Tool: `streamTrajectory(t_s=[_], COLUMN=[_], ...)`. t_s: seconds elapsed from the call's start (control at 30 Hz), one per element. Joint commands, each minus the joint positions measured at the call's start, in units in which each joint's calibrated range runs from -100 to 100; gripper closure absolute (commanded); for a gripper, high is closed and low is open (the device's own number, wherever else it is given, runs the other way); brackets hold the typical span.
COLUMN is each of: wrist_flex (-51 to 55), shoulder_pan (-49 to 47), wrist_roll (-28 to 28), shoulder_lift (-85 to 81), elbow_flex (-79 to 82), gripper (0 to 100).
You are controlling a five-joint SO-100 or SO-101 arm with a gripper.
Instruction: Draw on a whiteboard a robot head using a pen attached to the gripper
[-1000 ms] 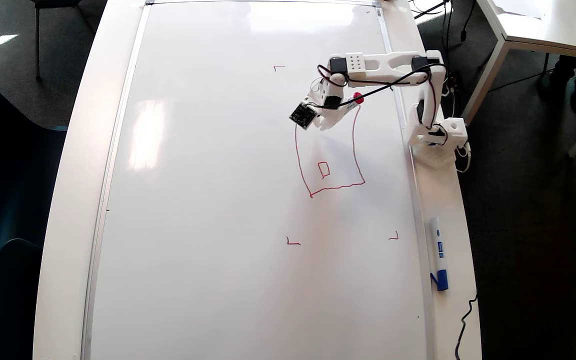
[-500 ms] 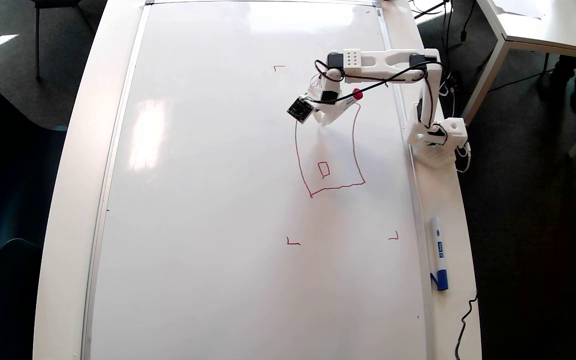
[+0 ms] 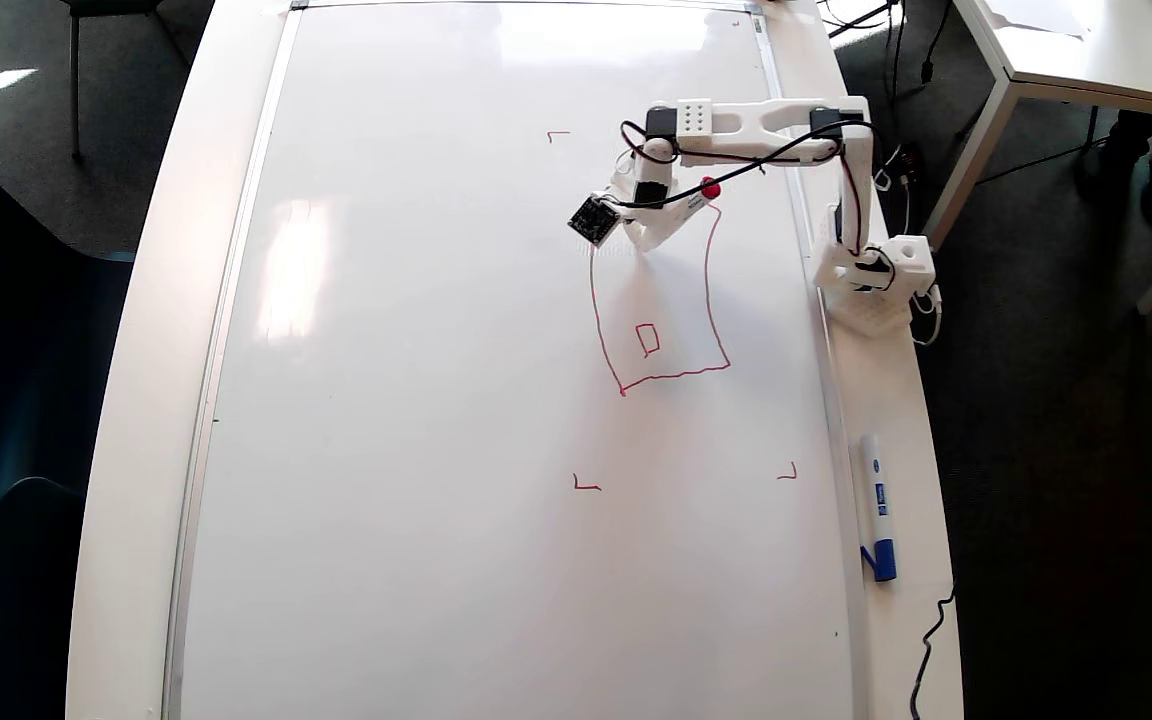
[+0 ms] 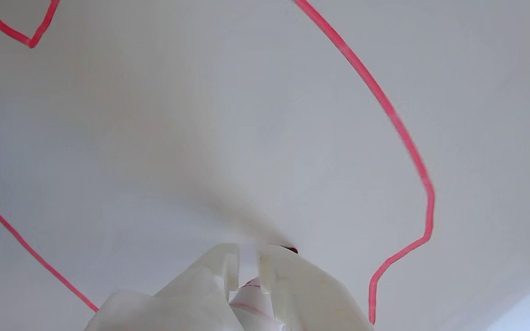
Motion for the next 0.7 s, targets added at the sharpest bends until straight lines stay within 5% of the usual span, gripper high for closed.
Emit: streamTrajectory(t_s=[0.0,0.67], wrist_flex=[-0.21,0.66], shoulder_pan=[0.04,-10.2], wrist_roll=[0.02,-1.05], shoulder_lift=[2.1,2.1], elbow_flex=[-1.75,-1.03], gripper=[99,99])
